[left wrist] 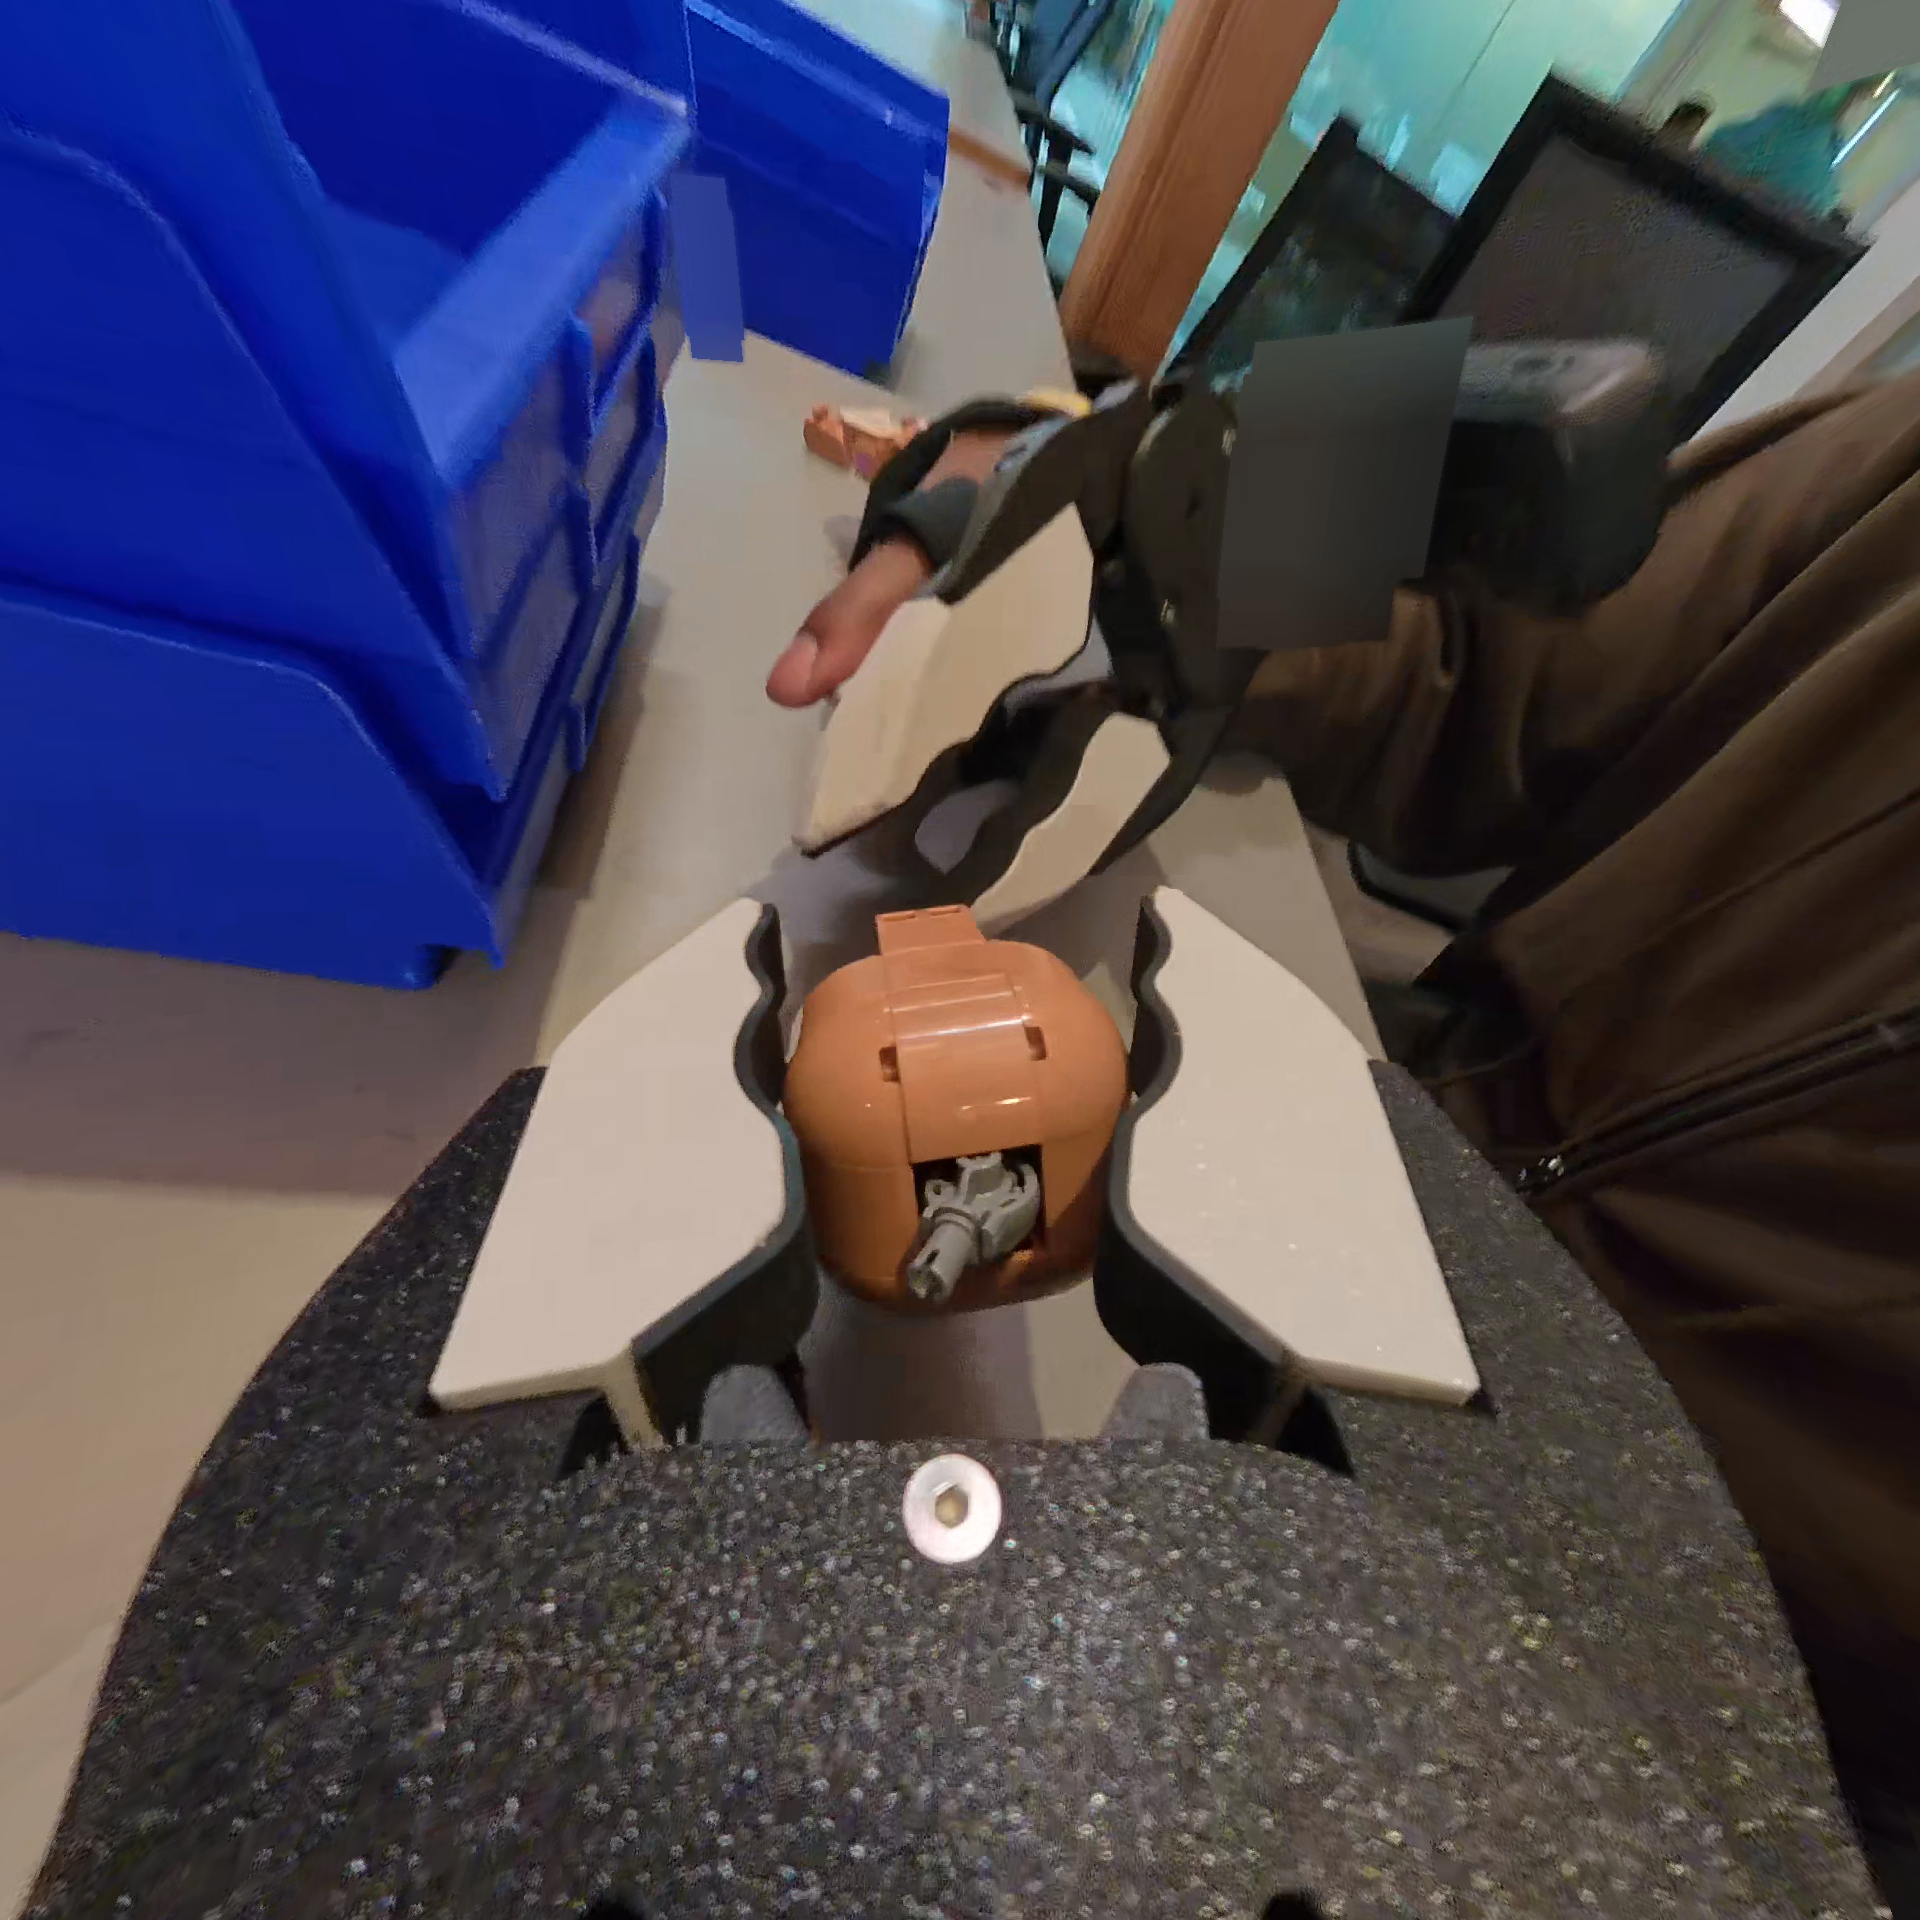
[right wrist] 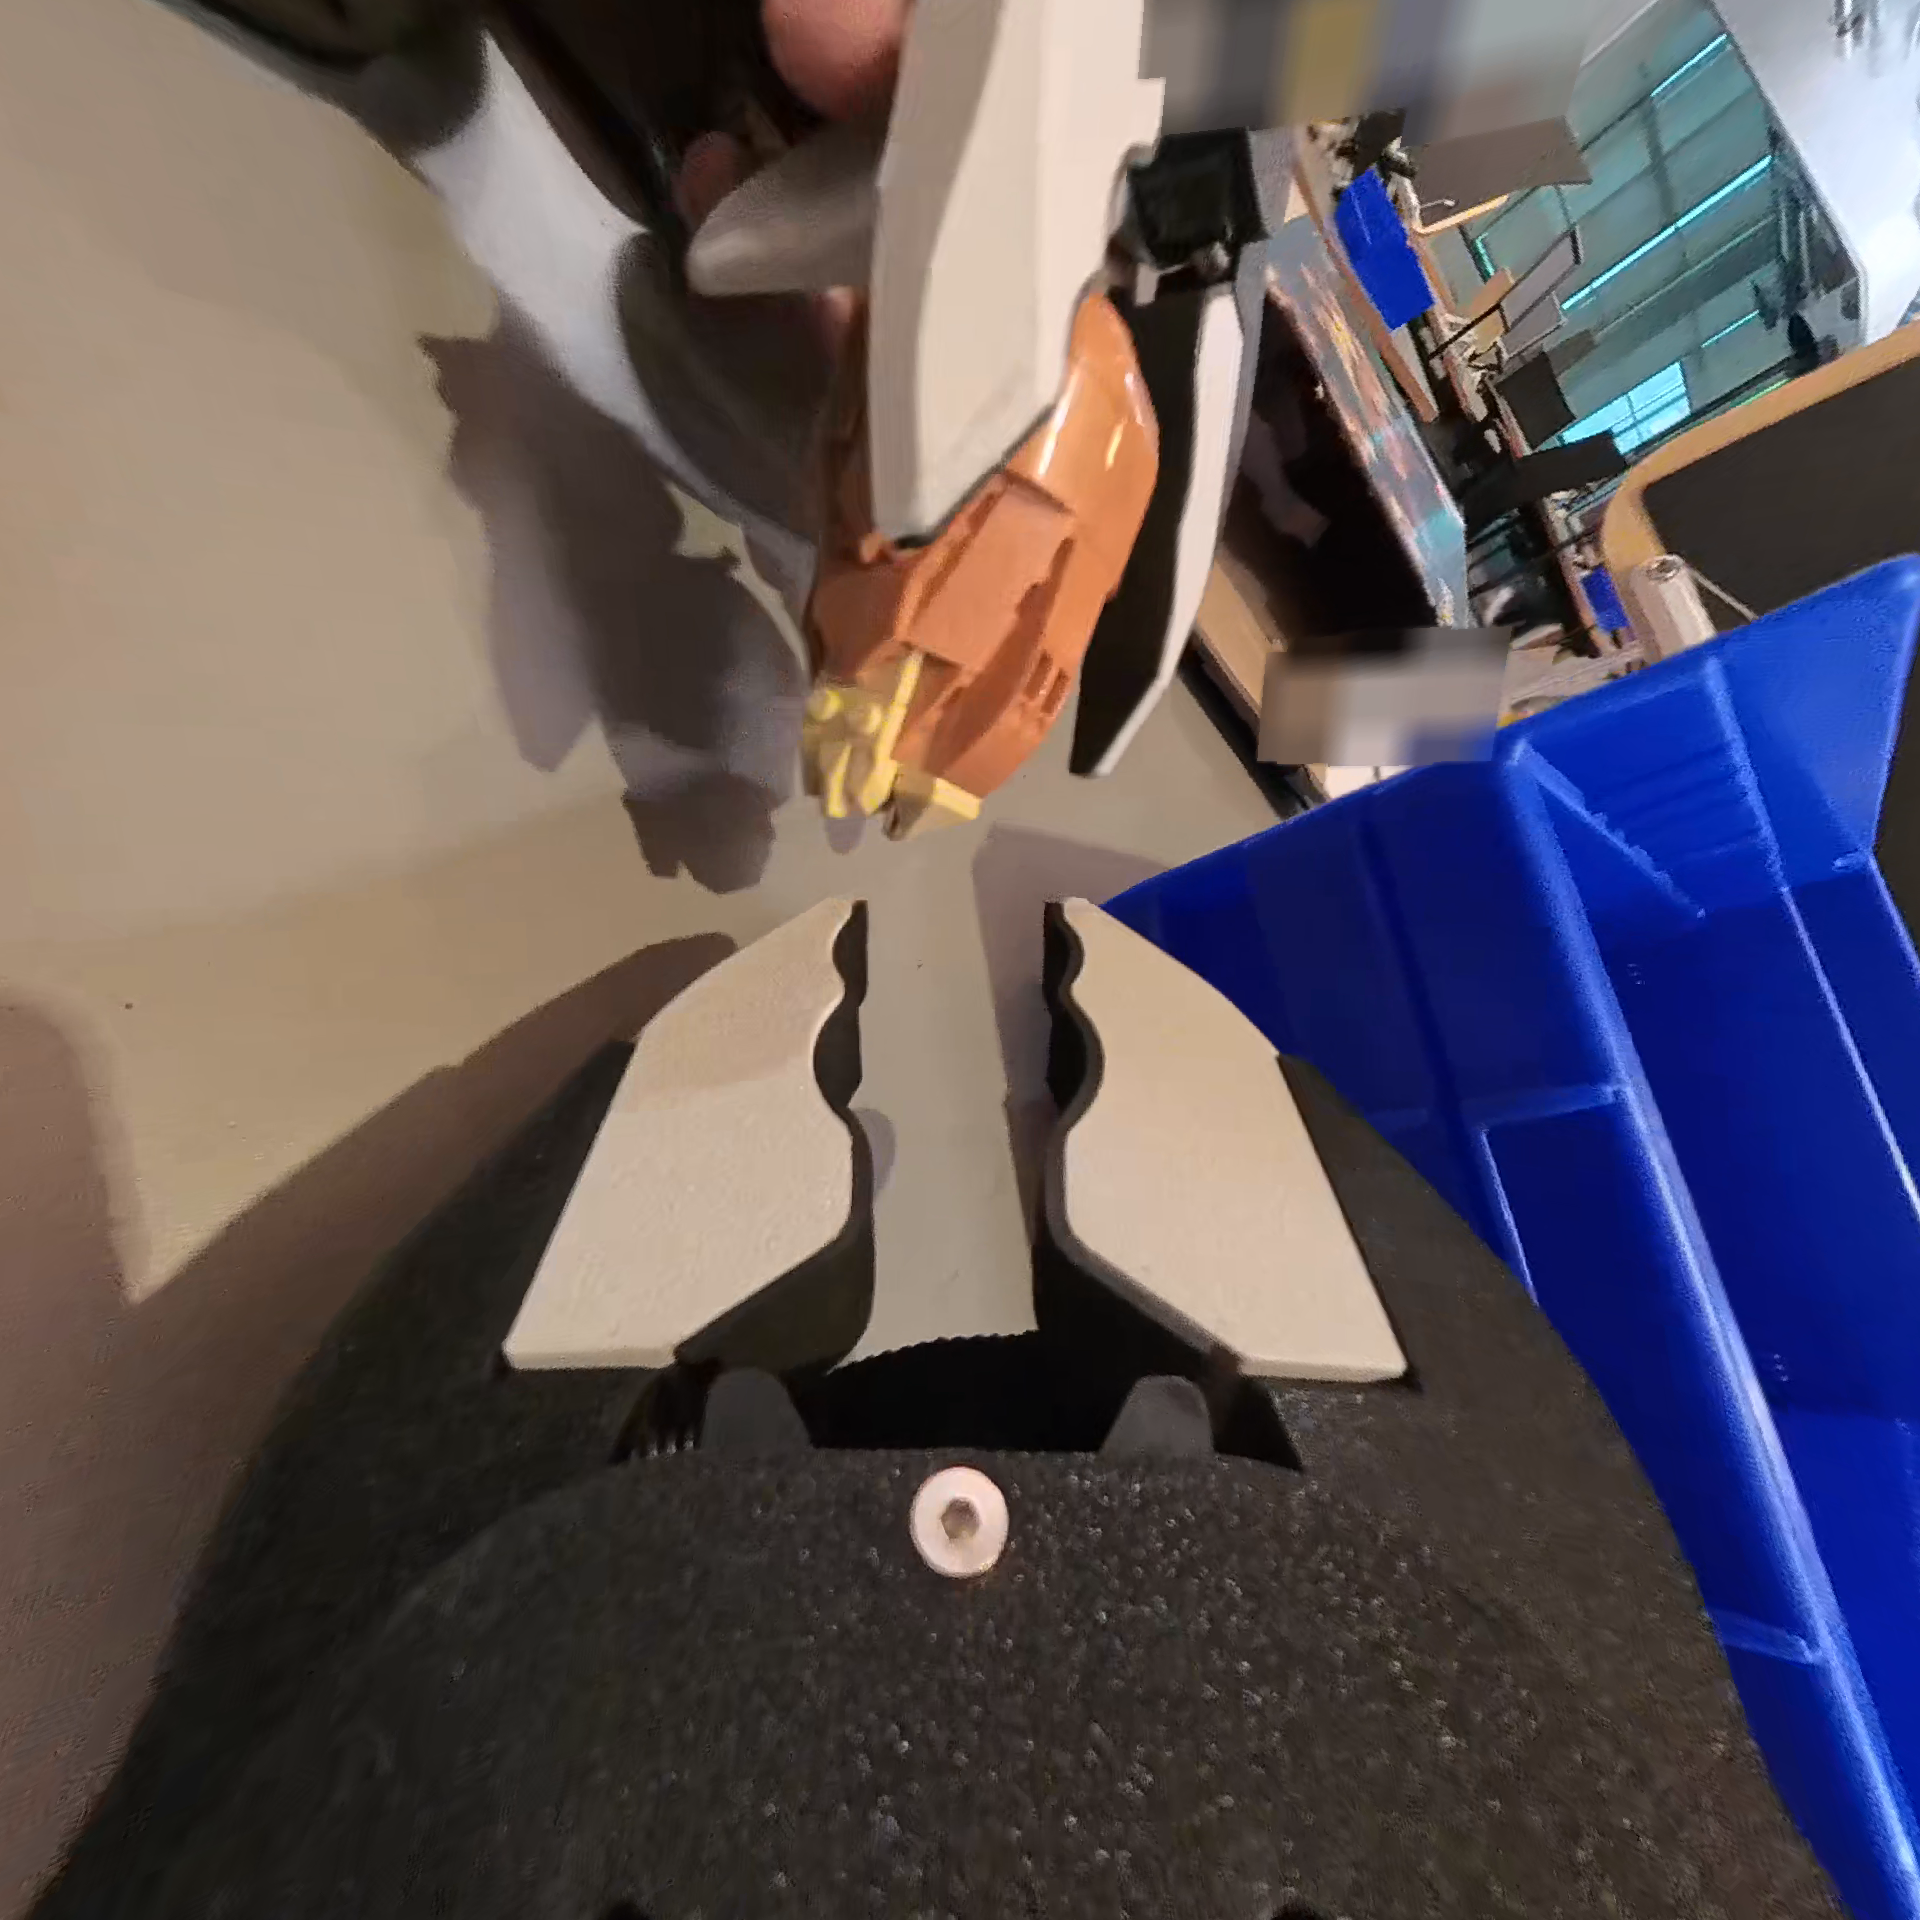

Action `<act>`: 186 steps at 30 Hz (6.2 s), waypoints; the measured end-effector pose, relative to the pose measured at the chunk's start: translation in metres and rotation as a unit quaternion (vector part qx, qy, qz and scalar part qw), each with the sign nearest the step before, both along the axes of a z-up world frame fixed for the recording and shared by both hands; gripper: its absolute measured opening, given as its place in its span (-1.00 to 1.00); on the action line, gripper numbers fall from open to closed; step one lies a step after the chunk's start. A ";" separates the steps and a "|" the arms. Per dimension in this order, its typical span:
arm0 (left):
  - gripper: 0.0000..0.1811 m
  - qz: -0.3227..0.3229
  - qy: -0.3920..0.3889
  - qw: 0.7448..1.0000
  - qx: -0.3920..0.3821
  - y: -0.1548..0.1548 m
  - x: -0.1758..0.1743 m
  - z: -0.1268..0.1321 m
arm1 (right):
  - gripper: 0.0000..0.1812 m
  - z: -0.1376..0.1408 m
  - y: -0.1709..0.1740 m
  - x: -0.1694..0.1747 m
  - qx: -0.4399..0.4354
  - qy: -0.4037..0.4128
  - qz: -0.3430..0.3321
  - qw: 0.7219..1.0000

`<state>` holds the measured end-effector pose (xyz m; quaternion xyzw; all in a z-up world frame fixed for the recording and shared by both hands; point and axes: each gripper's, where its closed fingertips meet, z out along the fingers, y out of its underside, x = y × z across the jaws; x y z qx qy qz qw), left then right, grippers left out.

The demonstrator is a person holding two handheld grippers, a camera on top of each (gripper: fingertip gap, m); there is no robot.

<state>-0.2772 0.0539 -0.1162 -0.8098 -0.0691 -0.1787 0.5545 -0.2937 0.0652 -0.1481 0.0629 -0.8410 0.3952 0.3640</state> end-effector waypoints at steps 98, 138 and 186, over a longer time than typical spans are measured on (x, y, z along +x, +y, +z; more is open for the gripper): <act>-0.37 -0.126 0.195 0.958 -0.169 -0.007 0.028 -0.077 | -0.85 -0.020 -0.011 0.027 0.128 0.189 0.099 0.969; -0.39 -0.166 0.195 0.953 -0.161 -0.008 0.044 -0.076 | -0.87 -0.020 -0.017 0.047 0.031 -0.007 0.137 0.990; -0.40 -0.166 0.198 0.956 -0.142 -0.007 0.042 -0.075 | -0.87 0.130 0.074 -0.097 -0.210 0.143 -0.306 0.918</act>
